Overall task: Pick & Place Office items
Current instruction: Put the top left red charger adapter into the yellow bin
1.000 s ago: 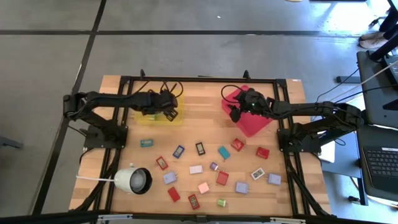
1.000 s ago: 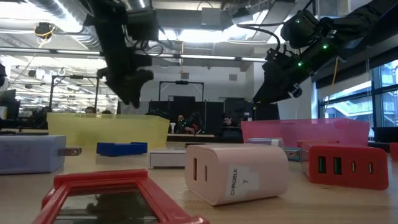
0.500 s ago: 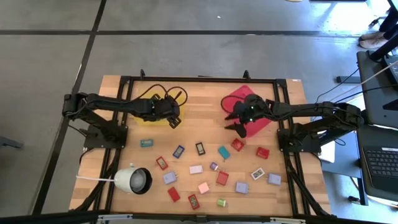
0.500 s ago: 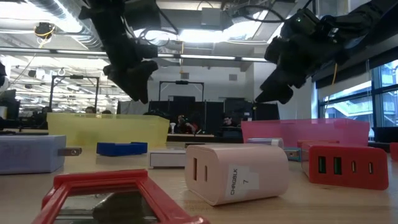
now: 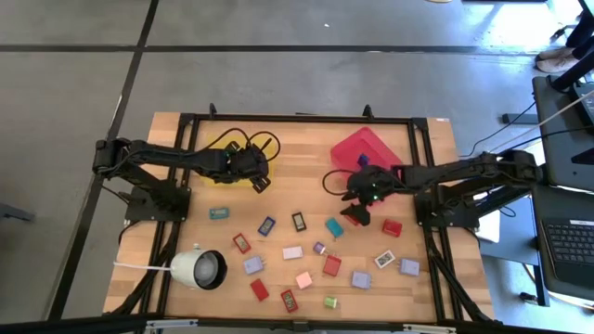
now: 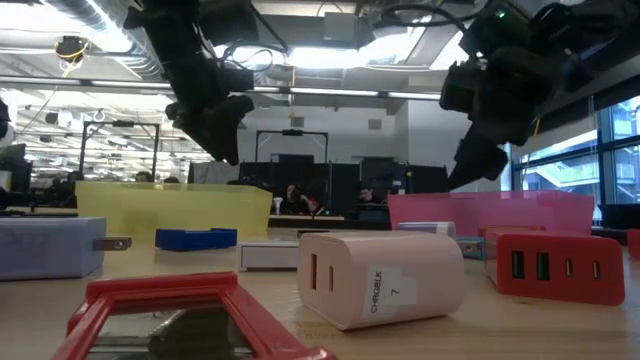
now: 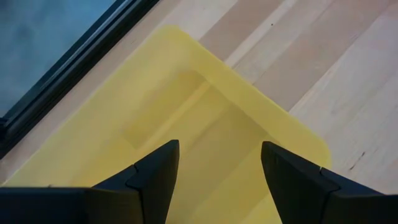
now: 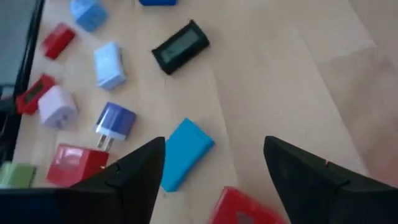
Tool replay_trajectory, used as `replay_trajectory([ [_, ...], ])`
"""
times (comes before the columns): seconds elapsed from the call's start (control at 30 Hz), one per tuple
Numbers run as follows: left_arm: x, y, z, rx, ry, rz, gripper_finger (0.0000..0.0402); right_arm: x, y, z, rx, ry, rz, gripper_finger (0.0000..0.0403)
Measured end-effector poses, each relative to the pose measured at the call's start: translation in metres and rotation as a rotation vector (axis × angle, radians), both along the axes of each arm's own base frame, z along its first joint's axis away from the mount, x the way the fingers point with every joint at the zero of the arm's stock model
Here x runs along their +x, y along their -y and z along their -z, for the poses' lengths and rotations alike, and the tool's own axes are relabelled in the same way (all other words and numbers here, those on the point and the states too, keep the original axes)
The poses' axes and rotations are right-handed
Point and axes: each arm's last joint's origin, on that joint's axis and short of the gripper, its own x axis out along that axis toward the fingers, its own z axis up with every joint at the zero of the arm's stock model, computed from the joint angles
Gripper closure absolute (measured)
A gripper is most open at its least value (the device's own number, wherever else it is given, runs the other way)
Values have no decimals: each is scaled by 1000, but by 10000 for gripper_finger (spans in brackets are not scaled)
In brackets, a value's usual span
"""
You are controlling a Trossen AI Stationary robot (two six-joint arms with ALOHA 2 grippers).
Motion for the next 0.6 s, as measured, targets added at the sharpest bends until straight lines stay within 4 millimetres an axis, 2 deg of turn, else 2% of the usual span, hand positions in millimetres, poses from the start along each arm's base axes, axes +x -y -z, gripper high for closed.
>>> replay_trajectory([
  [0.17, 0, 0, 0, -7, 0, 4, 178, 2, -19, -9, -2, -79, 115, 94],
  [0.37, 0, 0, 0, -20, 8, -2, 176, 3, -38, -28, -75, -155, 244, 87],
  [0.6, 1, 7, 0, -27, 10, 21, 176, 13, -56, -25, -73, -246, 325, 87],
])
